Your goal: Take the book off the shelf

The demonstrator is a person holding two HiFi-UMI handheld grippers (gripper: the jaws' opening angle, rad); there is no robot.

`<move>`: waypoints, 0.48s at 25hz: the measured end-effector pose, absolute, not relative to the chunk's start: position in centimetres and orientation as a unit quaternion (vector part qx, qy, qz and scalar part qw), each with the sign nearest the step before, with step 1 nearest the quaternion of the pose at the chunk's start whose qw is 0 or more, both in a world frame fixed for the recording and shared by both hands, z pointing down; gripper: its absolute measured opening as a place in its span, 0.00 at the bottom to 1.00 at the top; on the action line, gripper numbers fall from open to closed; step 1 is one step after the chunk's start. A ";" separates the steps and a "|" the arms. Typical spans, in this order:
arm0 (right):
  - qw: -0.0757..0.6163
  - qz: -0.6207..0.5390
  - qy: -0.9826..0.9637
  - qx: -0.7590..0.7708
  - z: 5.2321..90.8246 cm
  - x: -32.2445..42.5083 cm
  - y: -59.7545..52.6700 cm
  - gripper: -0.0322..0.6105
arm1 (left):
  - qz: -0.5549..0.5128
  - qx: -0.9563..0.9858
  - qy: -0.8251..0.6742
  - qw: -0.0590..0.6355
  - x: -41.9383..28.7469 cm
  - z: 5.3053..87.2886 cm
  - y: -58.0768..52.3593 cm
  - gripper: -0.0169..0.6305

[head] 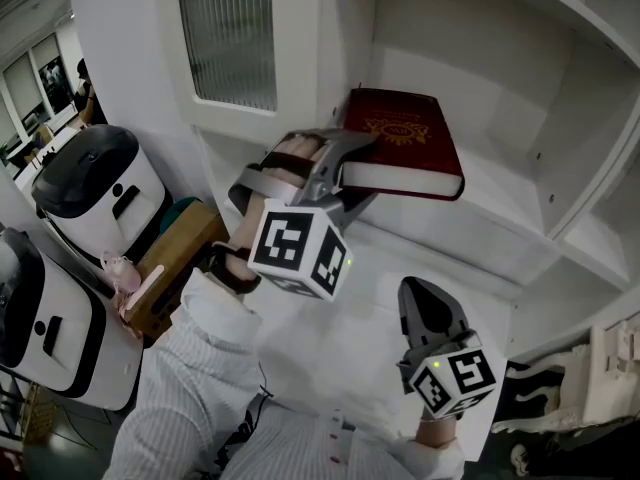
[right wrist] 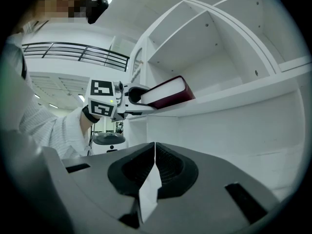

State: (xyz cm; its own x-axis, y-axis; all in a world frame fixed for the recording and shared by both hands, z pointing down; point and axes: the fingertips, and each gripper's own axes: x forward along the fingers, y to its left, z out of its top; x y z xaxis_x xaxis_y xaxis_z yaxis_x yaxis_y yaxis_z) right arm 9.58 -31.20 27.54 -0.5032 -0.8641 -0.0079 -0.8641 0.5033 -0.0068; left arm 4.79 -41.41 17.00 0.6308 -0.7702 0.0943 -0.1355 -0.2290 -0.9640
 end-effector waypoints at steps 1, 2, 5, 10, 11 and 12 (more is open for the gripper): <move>0.005 0.000 0.867 -0.498 27.4 9.5 -31.1 0.07 | -0.293 -0.727 0.312 0.536 4.7 16.9 -41.1 0.44; 0.006 0.001 0.867 -0.498 27.4 9.5 -31.0 0.07 | -0.289 -0.730 0.313 0.535 4.6 16.8 -40.8 0.44; 0.006 0.004 0.869 -0.494 27.2 9.1 -30.5 0.07 | -0.276 -0.737 0.316 0.529 4.1 16.5 -39.9 0.44; 0.007 0.007 0.873 -0.487 26.9 8.5 -29.8 0.07 | -0.248 -0.754 0.323 0.516 3.1 15.7 -37.7 0.43; 0.007 0.007 0.874 -0.485 26.9 8.3 -29.6 0.07 | -0.241 -0.758 0.325 0.511 2.9 15.6 -37.2 0.43; 0.007 0.007 0.876 -0.483 26.9 8.1 -29.5 0.07 | -0.236 -0.762 0.327 0.506 2.5 15.5 -36.7 0.43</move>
